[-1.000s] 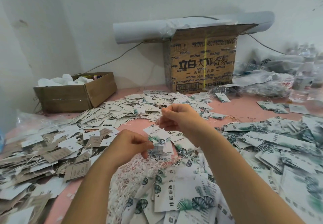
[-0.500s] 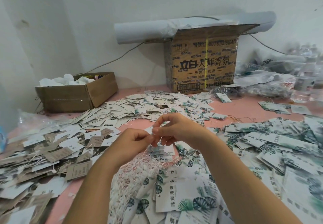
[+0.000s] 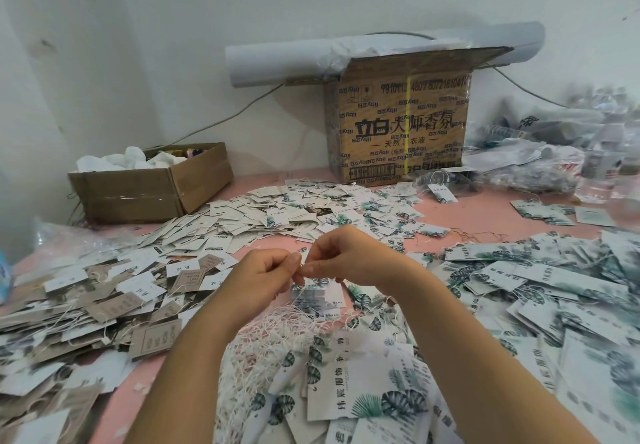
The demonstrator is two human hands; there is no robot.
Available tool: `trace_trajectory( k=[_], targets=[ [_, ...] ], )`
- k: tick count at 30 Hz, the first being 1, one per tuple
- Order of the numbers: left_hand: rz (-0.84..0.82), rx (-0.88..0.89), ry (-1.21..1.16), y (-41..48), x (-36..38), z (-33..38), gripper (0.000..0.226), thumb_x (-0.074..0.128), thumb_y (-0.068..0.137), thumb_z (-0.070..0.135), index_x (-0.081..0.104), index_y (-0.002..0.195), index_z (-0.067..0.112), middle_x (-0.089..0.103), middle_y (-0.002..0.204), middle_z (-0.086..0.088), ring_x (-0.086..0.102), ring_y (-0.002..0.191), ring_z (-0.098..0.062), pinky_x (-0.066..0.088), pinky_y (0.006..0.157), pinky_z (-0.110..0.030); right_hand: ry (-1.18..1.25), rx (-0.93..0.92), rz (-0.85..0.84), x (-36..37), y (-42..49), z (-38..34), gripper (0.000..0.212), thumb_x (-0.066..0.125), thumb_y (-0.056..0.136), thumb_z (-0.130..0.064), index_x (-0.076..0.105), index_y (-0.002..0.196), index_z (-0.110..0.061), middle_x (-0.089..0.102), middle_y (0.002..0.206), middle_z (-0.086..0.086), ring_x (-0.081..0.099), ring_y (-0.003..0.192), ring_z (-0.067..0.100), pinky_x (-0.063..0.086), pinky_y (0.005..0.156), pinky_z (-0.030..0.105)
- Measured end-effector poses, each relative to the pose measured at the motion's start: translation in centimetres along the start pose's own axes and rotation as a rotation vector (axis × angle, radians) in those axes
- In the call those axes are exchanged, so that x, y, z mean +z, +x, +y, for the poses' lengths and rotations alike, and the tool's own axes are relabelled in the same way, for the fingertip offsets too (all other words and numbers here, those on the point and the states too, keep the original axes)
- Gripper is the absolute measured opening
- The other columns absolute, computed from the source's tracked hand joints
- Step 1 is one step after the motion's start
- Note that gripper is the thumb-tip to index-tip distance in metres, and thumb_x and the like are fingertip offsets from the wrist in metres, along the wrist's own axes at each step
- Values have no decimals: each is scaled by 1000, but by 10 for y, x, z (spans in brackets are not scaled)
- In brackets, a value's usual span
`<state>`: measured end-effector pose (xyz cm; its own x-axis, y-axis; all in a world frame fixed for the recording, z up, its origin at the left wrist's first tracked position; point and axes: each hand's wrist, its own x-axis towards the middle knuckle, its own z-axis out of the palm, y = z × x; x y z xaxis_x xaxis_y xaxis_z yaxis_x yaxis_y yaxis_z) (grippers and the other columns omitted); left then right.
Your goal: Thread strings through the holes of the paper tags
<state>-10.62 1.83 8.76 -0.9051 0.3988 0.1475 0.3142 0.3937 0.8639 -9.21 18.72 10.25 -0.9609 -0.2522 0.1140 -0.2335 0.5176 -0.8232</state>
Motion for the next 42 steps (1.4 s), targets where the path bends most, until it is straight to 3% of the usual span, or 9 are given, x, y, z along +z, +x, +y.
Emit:
trace_trajectory(
  k=[4,7,13,18,23,27,29,36,42],
  targets=[
    [-5,18,-18,0,1,0,35,47,96,30,62,69,13,42,47,12,34,42,-2,29,43,-14,26,-25,-2,-2,0,1,10,66,84,-9,57,85,-13,58,80,4,57,71,18,49,69,30],
    [-30,27,-28,0,4,2,33,46,97,28,58,72,10,43,47,12,34,42,-2,29,44,-13,146,-37,-95,2,1,3,41,64,83,1,41,114,-14,59,99,8,62,92,23,53,85,36],
    [81,59,-64,2,1,0,29,49,96,24,67,76,11,43,45,12,34,38,0,28,40,-10,2,-5,14,2,0,0,16,52,95,-21,57,80,-16,44,46,-8,34,38,4,28,38,14],
    [108,49,-82,2,-3,-5,27,52,94,24,65,74,10,44,41,14,34,35,1,27,38,-8,-185,94,91,-18,-6,6,30,48,97,-24,57,70,-14,44,54,1,31,27,1,25,32,13],
    [55,56,-66,3,5,-5,17,53,94,12,64,82,8,56,49,8,40,39,1,32,41,-9,-279,181,-99,-25,-10,10,25,52,94,-25,61,73,-14,59,65,-3,43,36,-4,30,34,8],
    [78,53,-59,7,20,-5,10,58,91,11,63,83,14,60,52,11,42,39,3,32,45,-16,-83,145,-206,-10,-3,13,37,65,86,-25,53,119,-13,68,97,6,64,85,8,51,80,24],
    [134,62,-45,8,26,-5,10,60,89,11,64,82,17,61,53,13,46,40,5,33,48,-18,127,92,-222,-1,-1,17,42,64,86,-12,47,124,-9,66,87,6,63,76,14,51,75,25],
    [215,54,-1,10,28,-11,14,62,88,8,61,82,22,68,63,7,55,52,2,40,55,-22,196,116,-126,6,5,25,12,52,93,-10,62,98,-5,37,53,-4,37,42,7,48,49,23],
    [171,-178,246,12,19,-29,13,61,90,30,50,92,23,61,88,8,61,74,-15,46,65,-28,-261,191,295,-1,15,41,28,57,91,-24,69,94,2,63,69,13,44,45,11,34,46,19]
  ],
)
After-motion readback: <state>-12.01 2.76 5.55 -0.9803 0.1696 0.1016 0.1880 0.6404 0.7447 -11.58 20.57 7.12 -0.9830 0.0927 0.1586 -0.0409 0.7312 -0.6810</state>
